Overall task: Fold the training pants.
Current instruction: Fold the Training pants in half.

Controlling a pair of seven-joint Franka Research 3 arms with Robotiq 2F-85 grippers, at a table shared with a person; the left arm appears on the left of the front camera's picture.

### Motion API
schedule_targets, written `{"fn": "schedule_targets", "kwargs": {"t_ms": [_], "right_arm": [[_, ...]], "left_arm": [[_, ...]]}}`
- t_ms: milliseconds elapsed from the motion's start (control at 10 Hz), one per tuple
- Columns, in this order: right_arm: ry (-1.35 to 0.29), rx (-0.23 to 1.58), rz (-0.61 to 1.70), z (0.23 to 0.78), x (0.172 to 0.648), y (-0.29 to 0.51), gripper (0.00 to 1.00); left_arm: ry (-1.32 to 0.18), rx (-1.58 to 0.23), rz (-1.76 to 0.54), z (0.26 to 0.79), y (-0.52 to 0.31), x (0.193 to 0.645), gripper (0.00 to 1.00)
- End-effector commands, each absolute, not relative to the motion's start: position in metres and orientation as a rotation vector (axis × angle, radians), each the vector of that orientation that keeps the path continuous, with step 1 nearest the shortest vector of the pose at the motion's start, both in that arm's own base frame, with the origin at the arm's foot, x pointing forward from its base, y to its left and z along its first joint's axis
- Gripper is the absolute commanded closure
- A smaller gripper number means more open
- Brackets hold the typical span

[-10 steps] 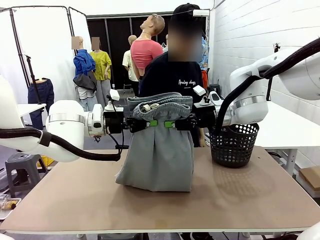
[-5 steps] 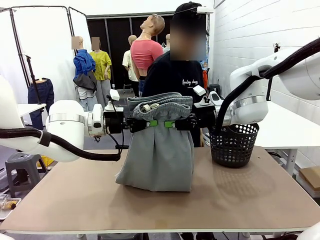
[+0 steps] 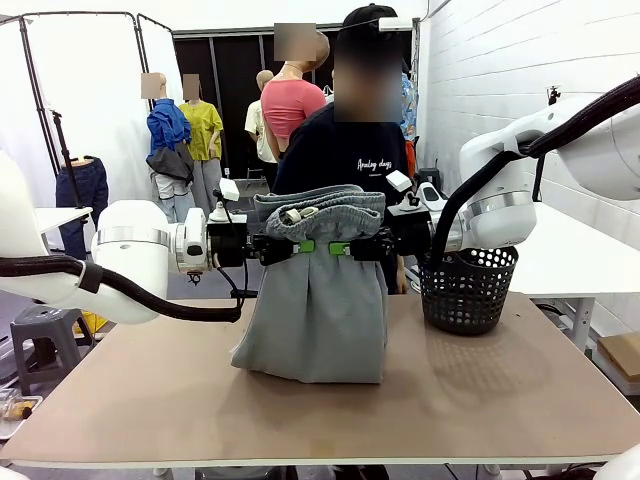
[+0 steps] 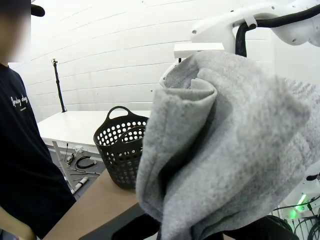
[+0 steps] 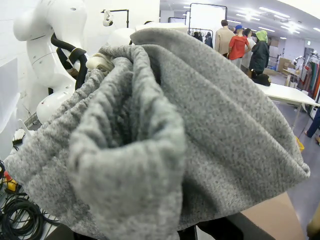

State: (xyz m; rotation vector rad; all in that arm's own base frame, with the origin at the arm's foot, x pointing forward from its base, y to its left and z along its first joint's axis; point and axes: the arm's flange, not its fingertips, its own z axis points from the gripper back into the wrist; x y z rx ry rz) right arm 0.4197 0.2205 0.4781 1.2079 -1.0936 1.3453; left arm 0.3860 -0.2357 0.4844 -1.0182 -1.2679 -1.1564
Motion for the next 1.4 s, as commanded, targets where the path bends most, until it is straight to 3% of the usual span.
{"fn": "schedule_targets", "kwargs": {"t_ms": [0,1300], "right_arm": [[-1.099,1.227,1.34,0.4792,0.4186,0.2208,1.0],[-1.094,1.208,1.345,0.4781,0.4197,0.2205,1.0]], "left_arm": [[-1.28,-1.007,-1.141,0.4874,-0.2377,0.385,1.0],[-1.283,-1.022,-1.118,0.4822,-0.2296,0.3909,1.0]]}}
